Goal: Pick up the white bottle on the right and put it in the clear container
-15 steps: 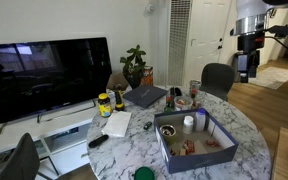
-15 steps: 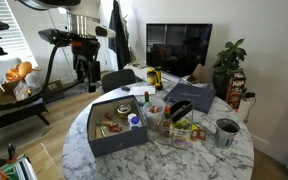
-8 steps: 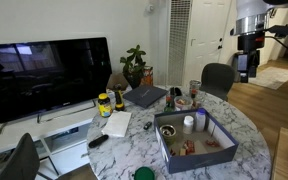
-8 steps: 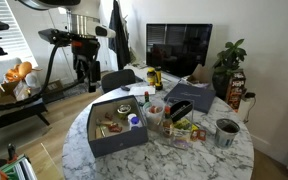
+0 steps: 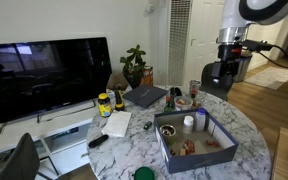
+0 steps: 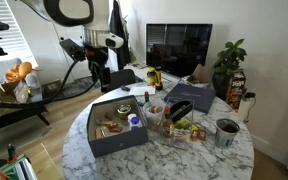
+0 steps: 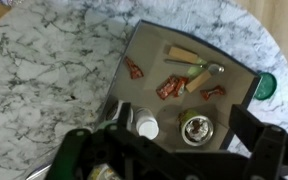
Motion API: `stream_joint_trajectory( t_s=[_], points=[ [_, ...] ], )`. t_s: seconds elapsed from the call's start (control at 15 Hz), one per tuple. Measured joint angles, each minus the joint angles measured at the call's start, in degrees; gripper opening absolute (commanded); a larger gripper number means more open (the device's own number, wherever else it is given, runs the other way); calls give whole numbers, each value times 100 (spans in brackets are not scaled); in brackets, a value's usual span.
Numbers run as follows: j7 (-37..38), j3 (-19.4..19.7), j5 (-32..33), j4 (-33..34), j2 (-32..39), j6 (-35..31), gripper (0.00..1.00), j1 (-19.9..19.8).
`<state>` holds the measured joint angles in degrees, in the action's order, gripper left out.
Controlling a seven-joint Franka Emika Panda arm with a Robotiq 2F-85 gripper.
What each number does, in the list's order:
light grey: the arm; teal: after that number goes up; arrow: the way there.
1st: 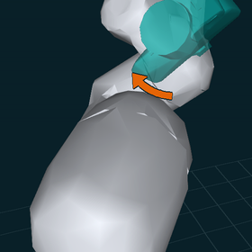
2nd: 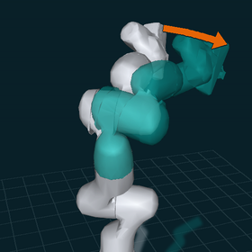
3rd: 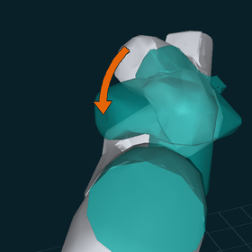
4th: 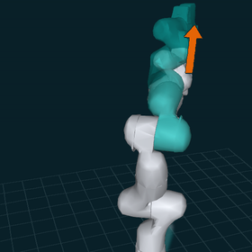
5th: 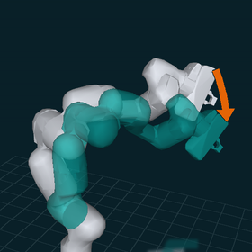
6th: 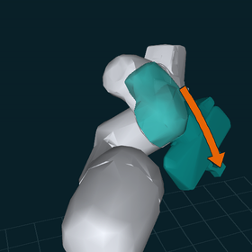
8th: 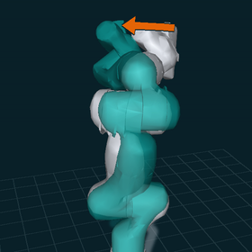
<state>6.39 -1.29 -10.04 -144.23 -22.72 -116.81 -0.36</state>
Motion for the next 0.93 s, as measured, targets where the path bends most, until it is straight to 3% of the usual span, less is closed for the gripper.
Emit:
stream_joint_trajectory(
  t_s=[0.2,0.33,0.6,0.93],
  points=[
    [660,-70,206,6,813,-1170,100,-101],
    [1211,-63,450,54,1378,-1496,100,-231],
    [1666,17,526,330,2216,-1419,100,-290],
    [1869,24,486,471,2334,-1374,100,-285]
  ],
)
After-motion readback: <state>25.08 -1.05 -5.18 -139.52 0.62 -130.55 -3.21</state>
